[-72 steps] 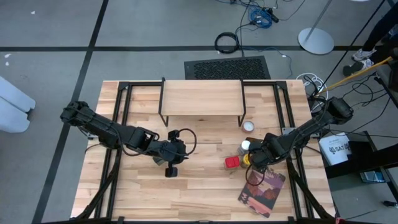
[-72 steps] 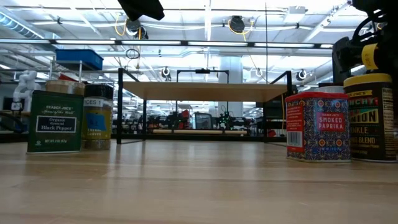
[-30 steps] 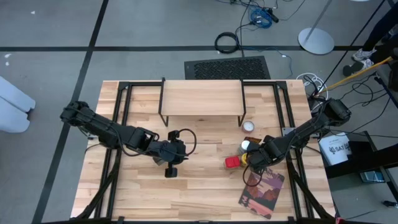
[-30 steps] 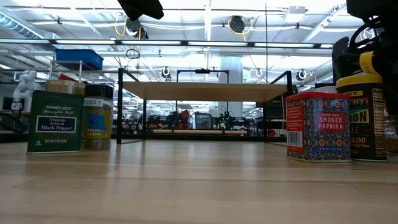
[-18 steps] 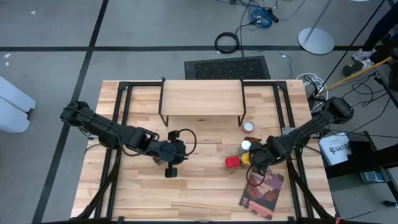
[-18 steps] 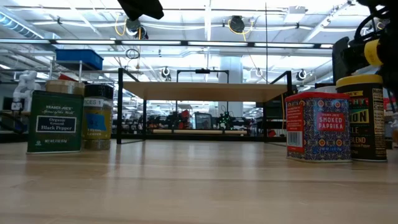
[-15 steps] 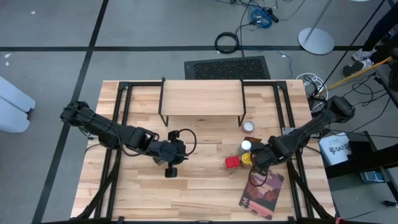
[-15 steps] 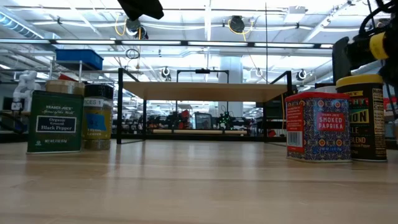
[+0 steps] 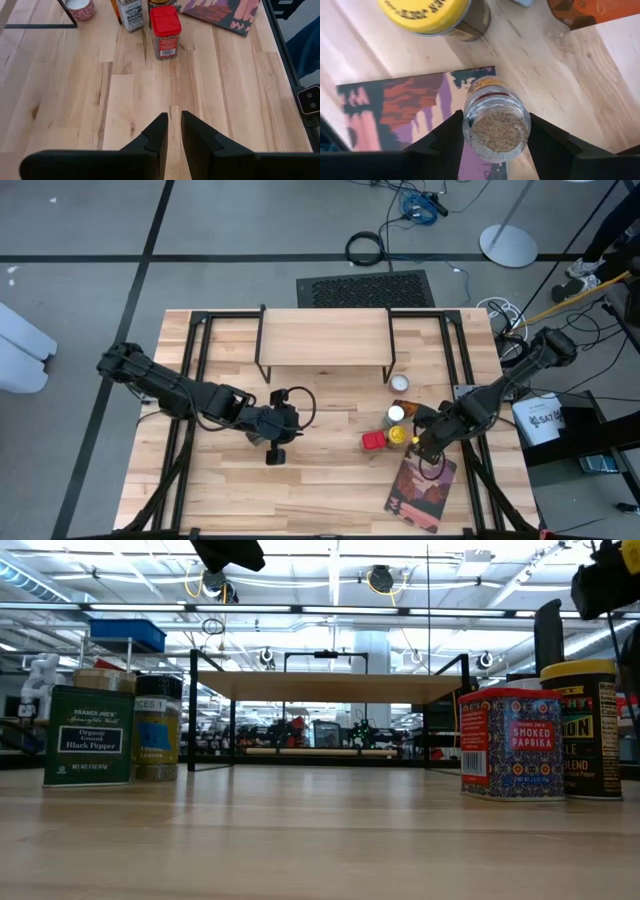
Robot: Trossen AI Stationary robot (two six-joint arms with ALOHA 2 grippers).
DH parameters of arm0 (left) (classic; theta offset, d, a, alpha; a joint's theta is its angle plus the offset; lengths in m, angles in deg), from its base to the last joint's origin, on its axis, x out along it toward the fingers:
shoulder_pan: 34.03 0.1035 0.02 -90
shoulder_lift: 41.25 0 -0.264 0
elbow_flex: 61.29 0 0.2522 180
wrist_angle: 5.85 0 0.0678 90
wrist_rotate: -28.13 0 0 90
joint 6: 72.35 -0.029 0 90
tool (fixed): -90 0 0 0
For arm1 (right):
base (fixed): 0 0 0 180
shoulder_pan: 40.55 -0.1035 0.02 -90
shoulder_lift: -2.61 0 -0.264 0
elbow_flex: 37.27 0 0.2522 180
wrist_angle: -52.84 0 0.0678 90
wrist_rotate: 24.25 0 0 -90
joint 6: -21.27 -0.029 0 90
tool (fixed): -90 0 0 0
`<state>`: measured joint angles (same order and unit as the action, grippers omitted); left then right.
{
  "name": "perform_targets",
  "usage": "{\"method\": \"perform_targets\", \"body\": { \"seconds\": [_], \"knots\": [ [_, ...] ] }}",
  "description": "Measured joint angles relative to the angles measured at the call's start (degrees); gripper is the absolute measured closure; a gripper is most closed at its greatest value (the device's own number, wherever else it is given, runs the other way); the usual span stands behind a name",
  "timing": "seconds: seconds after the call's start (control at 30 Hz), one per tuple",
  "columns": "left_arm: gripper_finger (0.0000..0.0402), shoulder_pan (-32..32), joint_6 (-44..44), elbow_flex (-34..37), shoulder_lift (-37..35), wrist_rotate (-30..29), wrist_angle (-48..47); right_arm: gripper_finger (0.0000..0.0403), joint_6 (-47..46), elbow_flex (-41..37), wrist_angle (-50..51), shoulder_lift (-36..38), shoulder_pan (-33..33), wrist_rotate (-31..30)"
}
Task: Shelf spices
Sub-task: Put the transparent spice bottle to the center of the table
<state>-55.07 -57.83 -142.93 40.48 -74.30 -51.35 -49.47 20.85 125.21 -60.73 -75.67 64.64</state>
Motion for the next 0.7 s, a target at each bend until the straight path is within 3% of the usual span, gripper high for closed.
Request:
{"method": "perform_targets", "body": {
  "seconds": [0.3, 0.53, 0.7],
  "knots": [
    [0.0340, 0.00, 0.09, 0.00, 0.00, -0.02, 1.28, 0.0220, 2.50, 6.25, 0.40, 3.18, -1.19, -0.66],
    [0.0340, 0.00, 0.08, 0.00, 0.00, -0.35, 1.38, 0.0220, 8.54, 13.20, -0.56, 2.10, -1.01, -7.58],
    [0.0340, 0.00, 0.11, 0.00, -0.22, -3.80, 1.21, 0.0220, 13.53, 16.62, -1.04, -0.63, 0.68, -10.57]
  ]
}}
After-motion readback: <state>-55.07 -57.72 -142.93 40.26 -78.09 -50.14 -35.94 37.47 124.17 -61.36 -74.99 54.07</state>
